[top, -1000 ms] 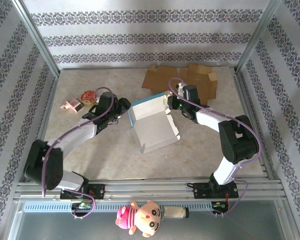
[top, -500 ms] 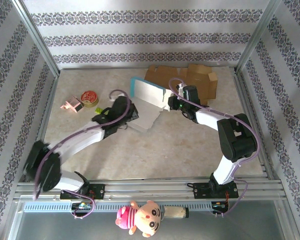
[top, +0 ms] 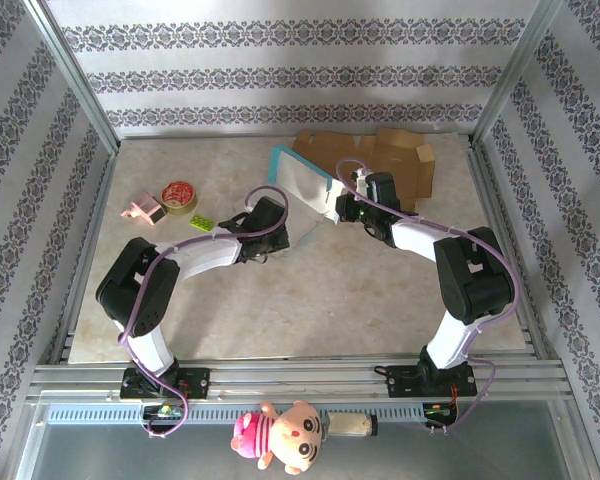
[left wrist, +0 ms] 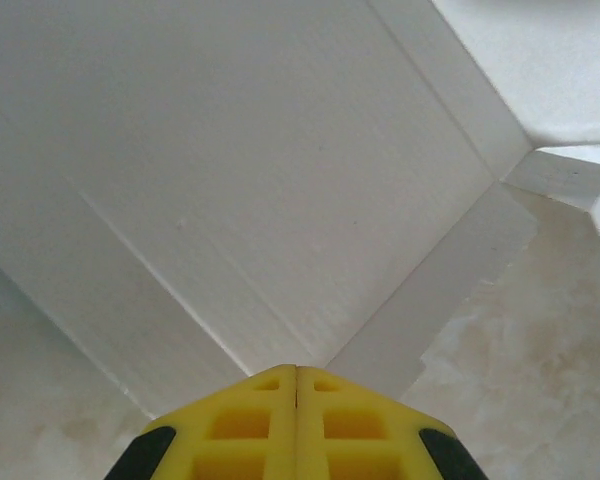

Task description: Fold the paper box

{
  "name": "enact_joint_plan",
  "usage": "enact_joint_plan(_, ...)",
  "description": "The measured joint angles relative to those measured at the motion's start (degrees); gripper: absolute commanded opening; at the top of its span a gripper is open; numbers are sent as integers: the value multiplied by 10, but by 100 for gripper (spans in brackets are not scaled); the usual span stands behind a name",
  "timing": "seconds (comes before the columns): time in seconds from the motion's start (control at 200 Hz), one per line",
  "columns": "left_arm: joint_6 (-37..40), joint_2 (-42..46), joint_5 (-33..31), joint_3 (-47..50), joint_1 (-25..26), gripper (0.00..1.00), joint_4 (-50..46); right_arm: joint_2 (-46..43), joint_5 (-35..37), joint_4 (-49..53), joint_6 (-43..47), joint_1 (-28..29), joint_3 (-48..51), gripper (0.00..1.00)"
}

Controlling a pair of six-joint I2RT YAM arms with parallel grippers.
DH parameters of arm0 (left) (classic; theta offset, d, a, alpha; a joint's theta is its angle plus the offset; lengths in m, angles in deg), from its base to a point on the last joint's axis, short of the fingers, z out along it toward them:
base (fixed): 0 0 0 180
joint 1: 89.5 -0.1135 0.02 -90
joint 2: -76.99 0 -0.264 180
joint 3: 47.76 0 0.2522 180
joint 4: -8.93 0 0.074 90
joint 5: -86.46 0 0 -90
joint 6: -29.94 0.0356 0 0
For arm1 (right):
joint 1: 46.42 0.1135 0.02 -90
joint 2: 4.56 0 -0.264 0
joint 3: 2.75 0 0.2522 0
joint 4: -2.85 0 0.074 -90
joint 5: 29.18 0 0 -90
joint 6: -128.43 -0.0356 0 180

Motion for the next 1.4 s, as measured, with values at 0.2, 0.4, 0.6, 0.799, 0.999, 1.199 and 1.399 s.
enact_joint_plan(0.2, -6, -72, 138, -15, -17, 0, 91, 0, 0, 1, -1, 0, 0, 14)
enact_joint_plan(0.4, -18, -133, 199, -23, -17, 0, 138, 0, 5, 10, -6, 4, 0, 16)
enact_joint_plan(0.6, -41, -154, 220, -27, -17, 0, 185, -2, 20, 23, -26, 19, 0, 11)
enact_joint_plan(0.799, -63, -160, 229, -23, -17, 0, 211, -12, 37, 34, -72, 34, 0, 6)
enact_joint_plan(0.999, -64, -160, 230, -23, -17, 0, 211, -21, 58, 82, -108, 37, -24, 0)
enact_joint_plan(1.199, -66, -161, 231, -23, -17, 0, 212, -21, 62, 122, -167, 39, -52, 0)
enact_joint_plan(1.399, -82, -168, 245, -23, -17, 0, 231, -16, 78, 120, -216, 58, -52, 1)
